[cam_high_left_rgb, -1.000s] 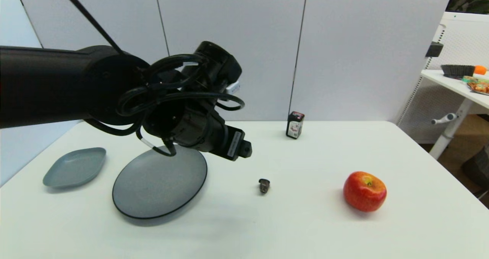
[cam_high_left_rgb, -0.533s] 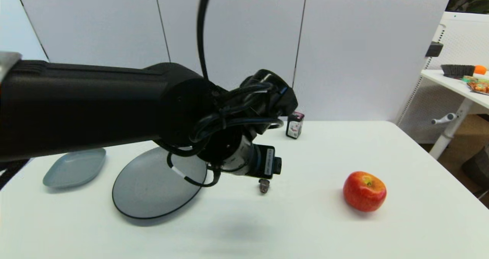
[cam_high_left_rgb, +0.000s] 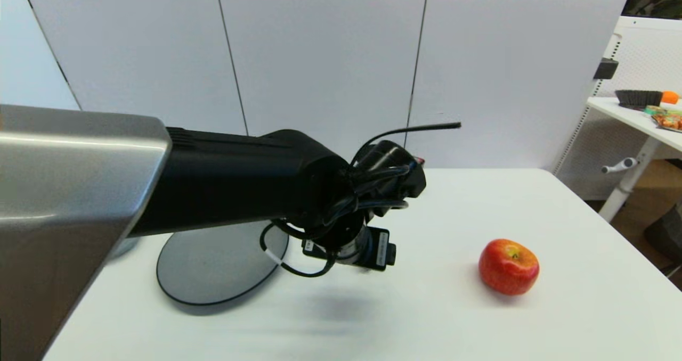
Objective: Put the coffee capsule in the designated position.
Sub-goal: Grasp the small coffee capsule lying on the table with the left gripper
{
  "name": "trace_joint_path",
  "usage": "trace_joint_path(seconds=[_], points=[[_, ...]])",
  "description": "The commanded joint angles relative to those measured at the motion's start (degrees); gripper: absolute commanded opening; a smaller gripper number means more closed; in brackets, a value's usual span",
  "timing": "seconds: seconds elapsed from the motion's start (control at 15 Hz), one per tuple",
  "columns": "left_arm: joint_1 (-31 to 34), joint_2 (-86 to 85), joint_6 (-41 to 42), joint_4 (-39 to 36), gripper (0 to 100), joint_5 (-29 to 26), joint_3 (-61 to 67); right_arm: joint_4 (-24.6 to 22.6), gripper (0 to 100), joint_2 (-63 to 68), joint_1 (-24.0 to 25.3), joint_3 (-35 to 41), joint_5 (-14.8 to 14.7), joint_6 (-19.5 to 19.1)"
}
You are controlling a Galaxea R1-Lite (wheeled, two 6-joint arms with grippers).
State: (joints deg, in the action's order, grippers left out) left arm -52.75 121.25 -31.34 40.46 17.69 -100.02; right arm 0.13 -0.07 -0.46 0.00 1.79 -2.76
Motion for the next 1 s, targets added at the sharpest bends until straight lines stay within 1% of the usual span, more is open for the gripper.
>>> trace_joint_path(seconds=[0.07, 0.67, 1.0], points=[[0.01, 2.06, -0.21, 0.14, 100, 0.42, -0.08, -0.05, 100, 0.07, 0.02, 0.00, 0.05, -0.06], [0.01, 4.79, -0.21, -1.26, 100, 1.03, -1.67, -0.05, 100, -0.10, -0.06, 0.00, 0.05, -0.06], [0.10, 6.63, -0.39, -2.23, 100, 2.44, -3.60, -0.05, 100, 0.07, -0.06, 0.00, 0.05, -0.06]])
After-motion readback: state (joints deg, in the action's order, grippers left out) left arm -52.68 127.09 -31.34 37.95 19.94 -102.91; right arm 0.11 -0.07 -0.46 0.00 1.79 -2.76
